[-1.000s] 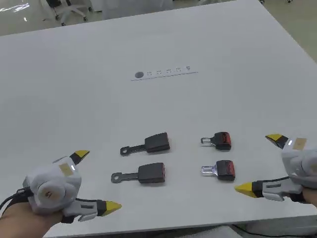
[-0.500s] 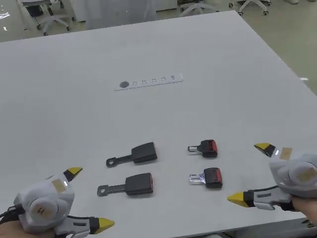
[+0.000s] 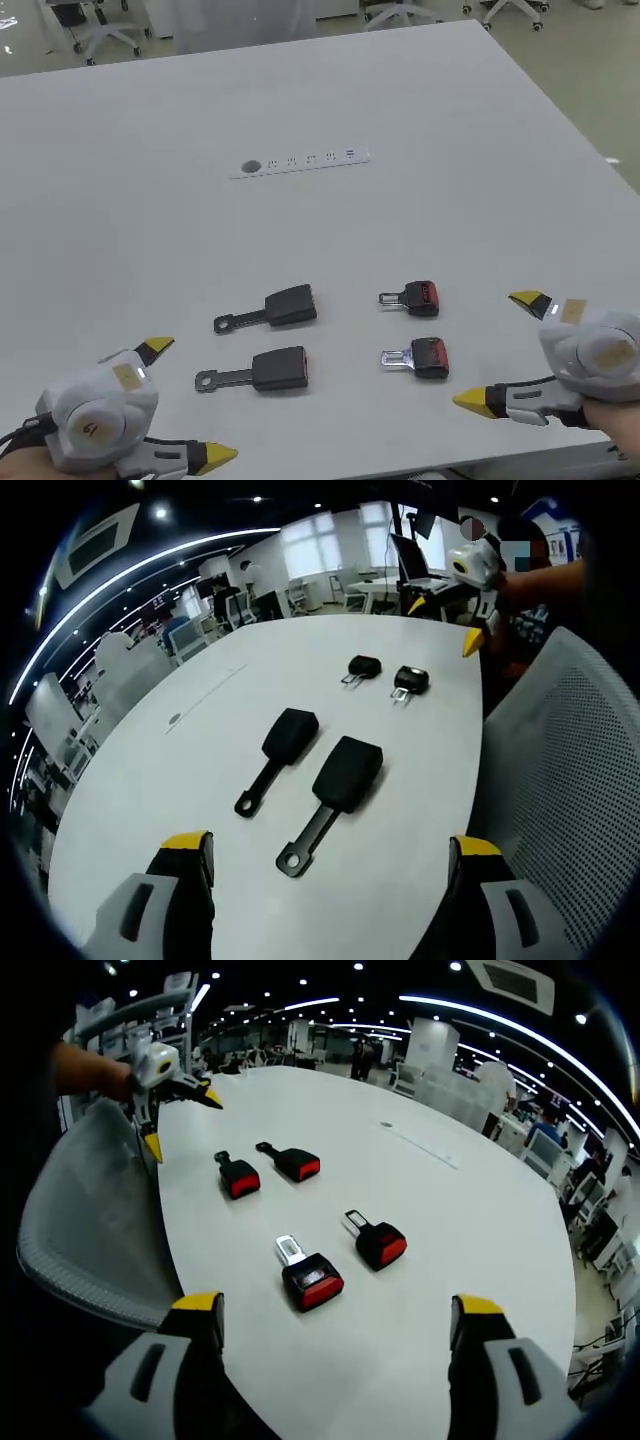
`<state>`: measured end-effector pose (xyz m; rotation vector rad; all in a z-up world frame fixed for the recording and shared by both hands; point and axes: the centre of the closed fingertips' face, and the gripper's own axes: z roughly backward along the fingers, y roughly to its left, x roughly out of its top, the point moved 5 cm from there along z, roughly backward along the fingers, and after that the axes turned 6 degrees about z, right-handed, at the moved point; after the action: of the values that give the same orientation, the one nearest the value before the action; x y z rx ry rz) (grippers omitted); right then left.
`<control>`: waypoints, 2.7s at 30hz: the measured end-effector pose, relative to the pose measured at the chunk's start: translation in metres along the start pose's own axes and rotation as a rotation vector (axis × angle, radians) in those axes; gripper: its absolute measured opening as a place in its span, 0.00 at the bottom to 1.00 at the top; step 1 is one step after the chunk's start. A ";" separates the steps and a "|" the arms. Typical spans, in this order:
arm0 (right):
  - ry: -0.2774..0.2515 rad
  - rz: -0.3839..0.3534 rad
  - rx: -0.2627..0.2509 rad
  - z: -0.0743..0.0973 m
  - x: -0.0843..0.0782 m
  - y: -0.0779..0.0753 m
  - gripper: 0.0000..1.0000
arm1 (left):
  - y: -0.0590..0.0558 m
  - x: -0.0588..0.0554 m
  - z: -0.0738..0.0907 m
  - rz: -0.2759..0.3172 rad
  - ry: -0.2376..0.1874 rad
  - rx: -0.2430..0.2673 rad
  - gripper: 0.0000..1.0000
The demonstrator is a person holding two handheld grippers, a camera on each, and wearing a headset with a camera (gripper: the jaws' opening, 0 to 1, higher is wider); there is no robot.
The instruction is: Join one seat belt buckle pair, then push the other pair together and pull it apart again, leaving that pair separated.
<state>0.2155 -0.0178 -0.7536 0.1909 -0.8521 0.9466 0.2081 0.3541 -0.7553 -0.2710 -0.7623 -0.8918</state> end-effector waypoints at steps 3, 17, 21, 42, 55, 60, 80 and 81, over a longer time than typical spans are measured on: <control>0.006 0.002 -0.002 -0.001 0.000 0.000 0.95 | 0.003 0.000 0.001 0.002 -0.002 0.006 0.98; 0.018 0.017 0.025 -0.006 0.002 0.009 0.91 | 0.000 -0.002 -0.002 -0.008 0.011 -0.003 0.96; 0.020 0.022 0.032 -0.007 0.002 0.009 0.90 | -0.001 -0.001 -0.004 -0.012 0.011 -0.007 0.95; 0.007 0.051 0.056 -0.010 0.006 0.005 0.77 | 0.006 0.004 -0.017 -0.035 0.020 0.003 0.88; 0.040 0.123 0.205 -0.030 0.003 0.020 0.56 | -0.002 0.012 -0.053 -0.101 0.065 -0.077 0.68; 0.070 0.160 0.260 -0.040 0.001 0.025 0.48 | -0.012 0.017 -0.063 -0.142 0.089 -0.134 0.57; 0.127 0.310 0.314 -0.069 0.003 0.017 0.41 | -0.022 0.033 -0.102 -0.326 0.159 -0.232 0.40; 0.127 0.311 0.312 -0.070 0.004 0.014 0.40 | -0.022 0.032 -0.103 -0.338 0.164 -0.232 0.39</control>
<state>0.2444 0.0277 -0.8005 0.2682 -0.6227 1.3691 0.2539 0.2684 -0.8082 -0.2732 -0.5593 -1.3105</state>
